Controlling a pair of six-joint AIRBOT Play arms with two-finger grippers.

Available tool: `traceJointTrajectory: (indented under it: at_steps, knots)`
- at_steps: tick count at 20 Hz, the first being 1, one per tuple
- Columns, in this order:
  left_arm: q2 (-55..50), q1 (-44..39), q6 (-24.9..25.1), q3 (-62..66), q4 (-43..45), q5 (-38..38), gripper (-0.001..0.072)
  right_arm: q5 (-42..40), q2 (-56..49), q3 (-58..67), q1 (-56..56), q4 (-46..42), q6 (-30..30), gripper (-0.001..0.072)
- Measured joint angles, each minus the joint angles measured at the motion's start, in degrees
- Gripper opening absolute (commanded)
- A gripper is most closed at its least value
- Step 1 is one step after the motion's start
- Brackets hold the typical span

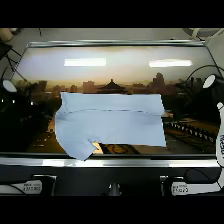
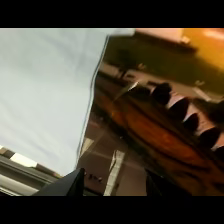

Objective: Fold the shirts.

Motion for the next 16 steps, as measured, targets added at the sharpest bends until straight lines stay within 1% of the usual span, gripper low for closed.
traceJointTrajectory:
  at_steps: [2, 5, 8, 11, 12, 13, 14, 15, 16]
  knots:
    - [7.3, 1.3, 2.1, -13.0, -2.1, 2.3, 0.0500, -0.9, 3.5, -6.3, -0.5, 1.0, -0.6, 0.0364]
    - [15.9, 2.2, 4.3, -27.6, -5.1, 6.1, 0.0500, -2.9, 7.2, -11.7, -0.9, 1.8, -1.1, 0.0364]
    - [19.6, 2.5, 5.3, -35.8, -9.5, 10.0, 0.0500, -3.8, 8.9, -13.9, -1.1, 2.1, -1.3, 0.0364]
    - [20.8, 2.1, 5.6, -39.3, -13.3, 12.2, 0.0500, -4.2, 9.5, -14.7, -1.2, 1.9, -1.4, 0.0366]
    - [20.9, 1.6, 5.5, -39.9, -14.1, 12.8, 0.0468, -4.2, 9.6, -14.8, -1.2, 1.8, -1.4, 0.0375]
    - [21.1, 1.1, 5.1, -40.3, -14.3, 13.8, 0.0431, -4.3, 9.7, -15.0, -1.2, 1.7, -1.4, 0.0445]
    - [21.1, 0.4, 4.7, -40.7, -14.8, 14.9, 0.0369, -4.3, 9.8, -15.3, -1.2, 1.7, -1.4, 0.0508]
    - [21.1, -0.4, 4.4, -40.9, -15.0, 16.2, 0.0359, -4.3, 10.1, -16.0, -1.2, 1.7, -1.4, 0.0507]
    - [21.1, -1.2, 3.7, -41.0, -15.1, 17.0, 0.0228, -4.3, 10.4, -17.1, -1.2, 1.8, -1.4, 0.0508]
